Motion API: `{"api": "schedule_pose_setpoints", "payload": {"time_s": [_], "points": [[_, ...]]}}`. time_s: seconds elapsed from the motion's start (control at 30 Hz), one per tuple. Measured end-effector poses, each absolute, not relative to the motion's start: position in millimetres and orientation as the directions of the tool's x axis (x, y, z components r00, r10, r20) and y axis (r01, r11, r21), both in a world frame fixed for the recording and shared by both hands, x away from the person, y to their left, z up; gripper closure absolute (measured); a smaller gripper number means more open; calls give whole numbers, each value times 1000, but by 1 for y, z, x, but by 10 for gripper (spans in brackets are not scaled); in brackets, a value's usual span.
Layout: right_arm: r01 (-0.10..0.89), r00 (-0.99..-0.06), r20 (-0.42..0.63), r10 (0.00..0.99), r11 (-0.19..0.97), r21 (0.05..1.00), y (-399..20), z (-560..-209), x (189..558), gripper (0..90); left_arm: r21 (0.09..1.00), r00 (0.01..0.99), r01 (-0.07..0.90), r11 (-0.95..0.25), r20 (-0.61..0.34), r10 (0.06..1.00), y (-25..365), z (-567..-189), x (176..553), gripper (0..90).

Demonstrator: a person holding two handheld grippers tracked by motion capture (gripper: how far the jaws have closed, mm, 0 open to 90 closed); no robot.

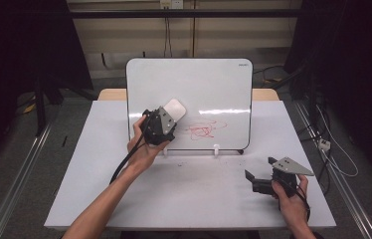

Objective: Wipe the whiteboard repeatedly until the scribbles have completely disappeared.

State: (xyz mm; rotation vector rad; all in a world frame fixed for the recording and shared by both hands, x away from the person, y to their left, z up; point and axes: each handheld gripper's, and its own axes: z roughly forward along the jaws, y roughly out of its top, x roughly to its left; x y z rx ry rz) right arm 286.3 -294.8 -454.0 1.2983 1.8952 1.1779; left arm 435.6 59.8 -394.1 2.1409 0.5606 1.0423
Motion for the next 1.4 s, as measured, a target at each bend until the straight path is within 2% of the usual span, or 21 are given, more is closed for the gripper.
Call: {"api": "schedule_pose_setpoints", "payload": {"time_s": [0.37,0.57,0.93,1.07,1.4], "points": [[439,-390,31,920,156,885,-293,-454,288,35,680,631,52,-732,546,552,49,-418,413,311],[438,-388,34,921,151,886,-293,-454,288,35,697,642,59,-714,521,562,50,-414,416,311],[437,-389,34,921,152,886,-294,-454,288,34,744,607,104,-660,478,634,43,-385,441,311],[436,-388,34,921,151,887,-294,-454,288,35,758,581,100,-645,482,656,37,-385,442,311],[438,-387,35,921,150,887,-294,-454,286,34,726,607,71,-684,512,607,28,-400,430,311]]}}
